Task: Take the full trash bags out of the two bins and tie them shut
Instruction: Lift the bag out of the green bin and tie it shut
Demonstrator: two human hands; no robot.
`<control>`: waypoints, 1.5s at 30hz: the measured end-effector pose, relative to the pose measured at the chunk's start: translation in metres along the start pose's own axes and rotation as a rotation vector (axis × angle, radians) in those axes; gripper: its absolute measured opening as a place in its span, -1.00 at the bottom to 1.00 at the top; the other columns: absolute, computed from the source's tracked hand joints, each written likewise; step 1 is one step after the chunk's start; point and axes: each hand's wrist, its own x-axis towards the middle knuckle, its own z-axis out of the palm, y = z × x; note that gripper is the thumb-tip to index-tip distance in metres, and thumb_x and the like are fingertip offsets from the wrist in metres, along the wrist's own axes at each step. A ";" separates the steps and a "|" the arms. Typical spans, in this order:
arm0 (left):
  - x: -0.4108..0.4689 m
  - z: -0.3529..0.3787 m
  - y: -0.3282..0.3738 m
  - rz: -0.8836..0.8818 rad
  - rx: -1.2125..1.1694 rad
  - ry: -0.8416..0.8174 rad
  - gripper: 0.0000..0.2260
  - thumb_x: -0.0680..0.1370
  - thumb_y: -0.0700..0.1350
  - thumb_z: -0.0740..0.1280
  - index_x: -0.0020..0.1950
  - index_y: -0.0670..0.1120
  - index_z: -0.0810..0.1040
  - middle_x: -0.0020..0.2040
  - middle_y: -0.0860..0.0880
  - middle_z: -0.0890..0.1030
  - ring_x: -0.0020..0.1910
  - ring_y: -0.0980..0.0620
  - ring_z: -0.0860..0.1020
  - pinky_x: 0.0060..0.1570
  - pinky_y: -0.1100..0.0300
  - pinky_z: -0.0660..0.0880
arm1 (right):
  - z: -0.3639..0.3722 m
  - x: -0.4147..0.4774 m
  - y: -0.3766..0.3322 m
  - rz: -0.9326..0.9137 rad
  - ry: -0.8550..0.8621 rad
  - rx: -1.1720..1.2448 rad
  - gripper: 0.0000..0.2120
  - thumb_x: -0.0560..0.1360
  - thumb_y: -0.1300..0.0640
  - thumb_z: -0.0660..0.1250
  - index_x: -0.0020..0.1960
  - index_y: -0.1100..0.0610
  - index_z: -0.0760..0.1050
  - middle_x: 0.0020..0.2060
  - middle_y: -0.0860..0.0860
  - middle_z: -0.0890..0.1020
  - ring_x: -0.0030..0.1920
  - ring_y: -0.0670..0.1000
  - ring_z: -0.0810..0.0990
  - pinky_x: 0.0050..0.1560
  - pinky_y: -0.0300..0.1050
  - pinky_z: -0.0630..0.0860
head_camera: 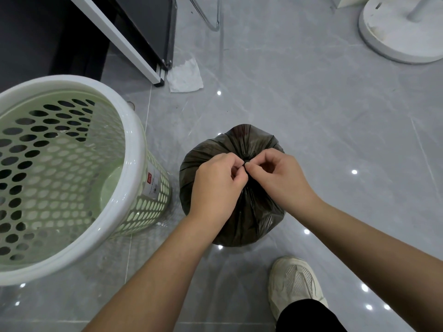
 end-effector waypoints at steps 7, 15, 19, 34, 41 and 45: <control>-0.004 -0.004 -0.002 0.079 -0.010 0.133 -0.95 0.41 -0.19 0.36 -0.24 -0.11 0.60 -0.34 0.06 0.56 -0.35 0.09 0.50 -0.29 0.15 0.45 | 0.003 0.002 -0.004 0.021 0.027 0.002 -0.90 0.41 0.14 0.38 -0.27 0.11 0.54 -0.31 -0.07 0.61 -0.30 -0.11 0.53 -0.20 -0.20 0.48; -0.002 -0.015 -0.010 0.248 0.077 0.161 -0.94 0.44 -0.18 0.35 -0.16 -0.09 0.62 -0.25 0.09 0.58 -0.32 0.11 0.50 -0.31 0.19 0.45 | 0.001 0.007 -0.008 -0.155 -0.055 0.014 -0.82 0.45 0.23 0.38 0.00 0.01 0.60 -0.35 -0.12 0.53 -0.36 -0.15 0.43 -0.23 -0.32 0.40; 0.004 -0.019 -0.011 0.264 0.113 0.138 -0.91 0.47 -0.16 0.33 -0.09 -0.07 0.61 -0.18 0.09 0.59 -0.28 0.14 0.49 -0.29 0.19 0.45 | -0.001 0.009 -0.002 -0.309 -0.090 -0.191 -0.66 0.41 0.11 0.35 0.17 -0.08 0.56 -0.11 -0.13 0.49 -0.08 -0.18 0.49 0.07 -0.21 0.44; 0.014 -0.030 -0.023 0.186 0.035 -0.052 -0.78 0.48 -0.13 0.32 0.12 -0.02 0.50 -0.06 0.10 0.54 -0.13 0.15 0.50 -0.12 0.18 0.49 | 0.004 0.035 0.001 -0.424 -0.118 -0.419 -0.92 0.34 0.00 0.30 -0.22 -0.10 0.40 -0.21 -0.15 0.56 -0.06 -0.04 0.48 0.13 0.03 0.27; 0.023 -0.027 -0.021 0.123 0.254 -0.133 -0.85 0.46 -0.08 0.35 -0.01 -0.07 0.53 -0.08 0.03 0.51 -0.11 0.02 0.50 -0.12 0.01 0.50 | 0.003 0.041 0.000 -0.432 -0.162 -0.381 -0.86 0.35 0.02 0.33 -0.27 -0.12 0.36 -0.25 -0.17 0.51 -0.11 -0.08 0.46 0.09 -0.09 0.21; 0.024 -0.045 -0.002 0.139 0.228 -0.156 -0.95 0.46 -0.16 0.35 -0.10 -0.10 0.55 -0.17 0.02 0.51 -0.17 0.00 0.49 -0.16 0.00 0.49 | -0.010 0.032 -0.021 -0.417 -0.144 -0.379 -0.87 0.35 -0.01 0.32 -0.28 -0.12 0.36 -0.24 -0.18 0.52 -0.07 -0.07 0.48 0.08 -0.12 0.19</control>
